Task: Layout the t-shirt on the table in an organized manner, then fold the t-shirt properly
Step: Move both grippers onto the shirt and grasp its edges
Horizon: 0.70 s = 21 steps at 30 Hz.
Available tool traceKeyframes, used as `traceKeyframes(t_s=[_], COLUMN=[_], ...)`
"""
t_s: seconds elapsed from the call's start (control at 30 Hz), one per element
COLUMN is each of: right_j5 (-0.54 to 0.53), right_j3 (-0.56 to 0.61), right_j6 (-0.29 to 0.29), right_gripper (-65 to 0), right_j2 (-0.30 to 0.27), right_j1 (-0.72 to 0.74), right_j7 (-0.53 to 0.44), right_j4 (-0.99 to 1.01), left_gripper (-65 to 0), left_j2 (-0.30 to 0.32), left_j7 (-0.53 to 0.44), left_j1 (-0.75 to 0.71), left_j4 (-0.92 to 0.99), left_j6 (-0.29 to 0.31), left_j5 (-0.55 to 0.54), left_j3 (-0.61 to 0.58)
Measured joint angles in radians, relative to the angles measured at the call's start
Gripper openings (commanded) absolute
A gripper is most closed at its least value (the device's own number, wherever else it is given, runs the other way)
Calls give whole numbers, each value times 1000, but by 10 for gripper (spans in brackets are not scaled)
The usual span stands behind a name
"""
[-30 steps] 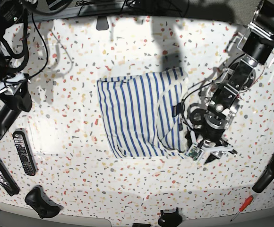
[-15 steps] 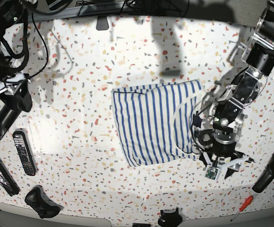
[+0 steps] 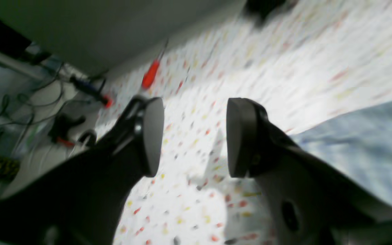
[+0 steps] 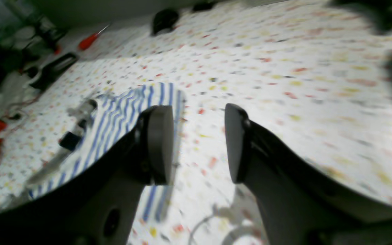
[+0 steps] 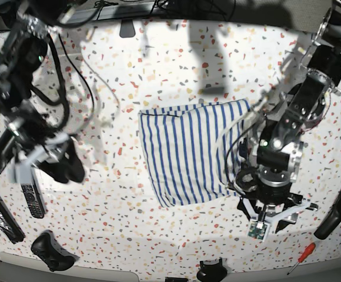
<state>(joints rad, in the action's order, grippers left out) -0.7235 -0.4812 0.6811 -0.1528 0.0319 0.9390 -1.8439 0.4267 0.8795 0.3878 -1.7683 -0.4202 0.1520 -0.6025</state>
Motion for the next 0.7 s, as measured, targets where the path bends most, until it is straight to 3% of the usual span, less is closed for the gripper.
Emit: traceKeyframes(t_s=[0.13, 0.27, 0.4, 0.5, 0.7], right_j5=[17, 16, 40, 41, 285], right_j3=[148, 253, 340, 387, 423], right_j6=[0, 0, 0, -4, -7], right_gripper=[-406, -406, -406, -406, -407], right_j2=[-4, -3, 0, 21, 101], right_j1=[163, 300, 424, 497, 602], right_j7=[2, -3, -42, -69, -232], right_j4=[217, 400, 583, 728, 975], left_gripper=[-381, -381, -381, -381, -381], left_j2=[-36, -106, -157, -198, -230], left_j7=[20, 24, -75, -80, -207], left_j1=[-89, -225, -309, -346, -420], left_j4=[-154, -154, -154, -154, -99], left_j6=[32, 62, 143, 194, 216], left_j5=[-16, -52, -153, -185, -178], left_j3=[2, 0, 0, 2, 4])
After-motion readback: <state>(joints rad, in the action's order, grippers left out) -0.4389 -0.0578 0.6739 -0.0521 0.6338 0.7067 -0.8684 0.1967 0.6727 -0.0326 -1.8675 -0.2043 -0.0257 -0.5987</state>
